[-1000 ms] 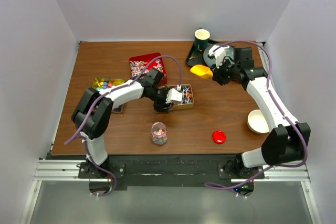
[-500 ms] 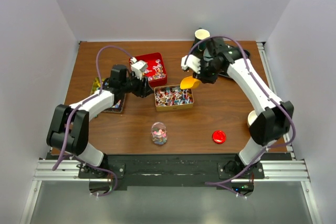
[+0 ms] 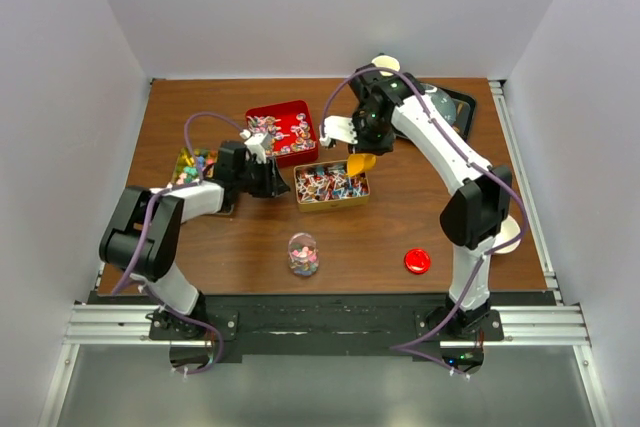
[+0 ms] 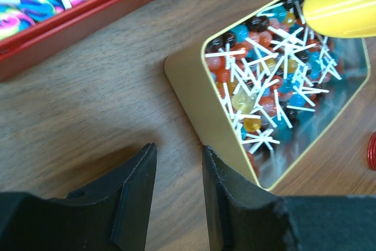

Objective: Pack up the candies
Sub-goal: Scoop the fake candies from the storage box.

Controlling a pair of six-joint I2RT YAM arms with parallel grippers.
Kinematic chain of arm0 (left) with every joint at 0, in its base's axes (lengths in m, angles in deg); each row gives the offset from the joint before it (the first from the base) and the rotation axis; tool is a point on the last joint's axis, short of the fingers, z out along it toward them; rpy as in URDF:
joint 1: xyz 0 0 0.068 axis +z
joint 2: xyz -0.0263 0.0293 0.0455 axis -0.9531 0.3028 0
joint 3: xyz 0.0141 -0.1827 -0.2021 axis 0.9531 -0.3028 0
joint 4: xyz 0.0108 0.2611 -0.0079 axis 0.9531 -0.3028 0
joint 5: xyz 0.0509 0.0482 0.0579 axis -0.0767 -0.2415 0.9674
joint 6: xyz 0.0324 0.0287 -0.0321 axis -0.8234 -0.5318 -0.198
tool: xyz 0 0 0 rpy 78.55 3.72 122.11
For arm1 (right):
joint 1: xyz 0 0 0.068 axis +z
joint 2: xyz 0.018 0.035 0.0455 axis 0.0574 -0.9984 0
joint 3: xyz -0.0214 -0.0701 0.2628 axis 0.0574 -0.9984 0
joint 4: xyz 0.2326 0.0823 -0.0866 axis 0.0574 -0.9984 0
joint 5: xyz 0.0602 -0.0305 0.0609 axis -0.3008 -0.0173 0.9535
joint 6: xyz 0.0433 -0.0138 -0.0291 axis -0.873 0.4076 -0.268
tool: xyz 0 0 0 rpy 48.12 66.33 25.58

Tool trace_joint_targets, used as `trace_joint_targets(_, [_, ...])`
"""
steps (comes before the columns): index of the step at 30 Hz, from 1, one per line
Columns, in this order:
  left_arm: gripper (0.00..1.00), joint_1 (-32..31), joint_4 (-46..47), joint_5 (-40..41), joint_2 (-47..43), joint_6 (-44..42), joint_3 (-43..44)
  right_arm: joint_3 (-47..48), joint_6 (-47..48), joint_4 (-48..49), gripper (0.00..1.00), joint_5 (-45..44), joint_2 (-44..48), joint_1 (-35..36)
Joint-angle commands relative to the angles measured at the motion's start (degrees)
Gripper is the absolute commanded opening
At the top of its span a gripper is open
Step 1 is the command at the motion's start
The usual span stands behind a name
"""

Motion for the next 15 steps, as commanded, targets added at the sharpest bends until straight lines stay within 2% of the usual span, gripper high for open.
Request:
trace_joint_targets(1, [0.41,-0.1,4.6,-1.2,2.5,1.5,0.0,2.7,0.2,-8.7,0.0,-4.5,-0.2,1.6])
trace_joint_targets(7, [0.41,-0.1,4.5,-3.1,7.2,1.7,2.1,3.2,-0.1,-12.1,0.0,-7.3,-2.3,2.8])
trace_joint_targets(15, [0.4,-0.1,10.1,-5.7,10.3,3.0,0.9,-9.1,4.0,-9.0,0.0,-5.8,0.8,2.1])
